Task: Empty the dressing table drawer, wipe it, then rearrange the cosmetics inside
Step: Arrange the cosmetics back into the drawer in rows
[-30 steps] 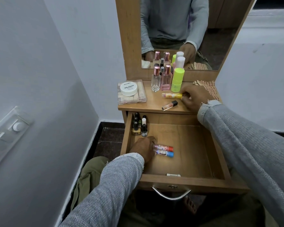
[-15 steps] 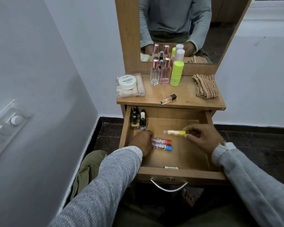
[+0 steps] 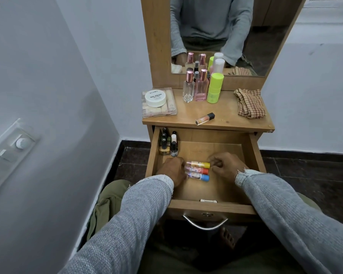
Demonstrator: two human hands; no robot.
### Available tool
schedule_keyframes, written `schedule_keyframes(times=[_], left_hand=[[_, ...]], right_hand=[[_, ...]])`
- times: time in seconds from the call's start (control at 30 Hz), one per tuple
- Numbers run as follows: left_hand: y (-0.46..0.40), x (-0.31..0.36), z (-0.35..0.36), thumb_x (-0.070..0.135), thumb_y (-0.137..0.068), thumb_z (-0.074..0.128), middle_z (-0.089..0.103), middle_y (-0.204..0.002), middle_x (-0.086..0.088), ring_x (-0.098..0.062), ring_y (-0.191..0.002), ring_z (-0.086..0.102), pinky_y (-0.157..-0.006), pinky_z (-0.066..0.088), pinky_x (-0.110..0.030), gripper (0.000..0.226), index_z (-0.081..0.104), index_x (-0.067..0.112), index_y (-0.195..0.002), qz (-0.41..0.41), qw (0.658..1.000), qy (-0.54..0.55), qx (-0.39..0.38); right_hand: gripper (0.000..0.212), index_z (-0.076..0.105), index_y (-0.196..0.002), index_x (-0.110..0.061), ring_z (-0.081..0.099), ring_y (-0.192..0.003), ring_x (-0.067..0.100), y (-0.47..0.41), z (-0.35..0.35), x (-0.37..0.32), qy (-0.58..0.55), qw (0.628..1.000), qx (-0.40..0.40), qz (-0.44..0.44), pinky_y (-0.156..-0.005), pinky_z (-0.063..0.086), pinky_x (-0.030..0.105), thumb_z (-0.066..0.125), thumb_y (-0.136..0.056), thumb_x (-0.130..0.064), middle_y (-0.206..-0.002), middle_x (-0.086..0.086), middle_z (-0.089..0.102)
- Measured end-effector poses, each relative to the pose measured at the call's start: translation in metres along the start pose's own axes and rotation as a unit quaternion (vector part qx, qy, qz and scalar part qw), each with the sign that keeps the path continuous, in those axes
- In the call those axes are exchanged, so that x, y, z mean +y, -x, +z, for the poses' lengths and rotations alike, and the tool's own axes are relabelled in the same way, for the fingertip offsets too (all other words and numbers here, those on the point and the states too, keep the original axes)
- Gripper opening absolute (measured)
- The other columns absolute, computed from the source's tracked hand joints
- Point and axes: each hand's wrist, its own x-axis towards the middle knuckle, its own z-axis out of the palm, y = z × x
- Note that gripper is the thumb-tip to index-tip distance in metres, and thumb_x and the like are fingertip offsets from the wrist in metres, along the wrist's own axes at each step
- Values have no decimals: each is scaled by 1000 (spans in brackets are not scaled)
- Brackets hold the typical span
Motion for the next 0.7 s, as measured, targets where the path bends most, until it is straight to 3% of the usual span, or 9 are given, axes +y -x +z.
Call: schedule_keyframes(times=[0.2,0.33,0.57,0.7], left_hand=[[0,0,-1,10,-89,61,65,-117,-13,-27,-105,62,-94,51,-37,30,63,8,-119,3,1000,-6,-7],[2,0,-1,9,-90,60,65,-117,-13,-26,-104,62,-93,52,-38,29,63,8,-119,6,1000,-3,-6],[3,2,-2,12,-91,61,64,-121,-14,-27,-108,61,-96,50,-38,32,60,6,-122,-1,1000,2,-6],[3,2,-3,18,-90,65,65,-118,-12,-24,-106,62,-90,49,-29,30,61,6,-117,-21,999,24,21]], right_hand=[[34,61,-118,-15,60,-96,13,11,5,-15,77,996,-14,-40,-85,51,27,66,-86,-25,-113,2,64],[57,51,-127,-19,50,-109,16,12,8,-20,152,986,-29,-55,-94,44,30,72,-78,-38,-125,0,49],[61,43,-136,-18,47,-116,21,3,13,-22,220,972,-48,-67,-95,42,33,69,-82,-32,-133,3,43],[59,45,-134,-18,48,-115,21,-8,16,-21,208,976,-19,-56,-95,42,33,69,-82,-29,-132,4,46]])
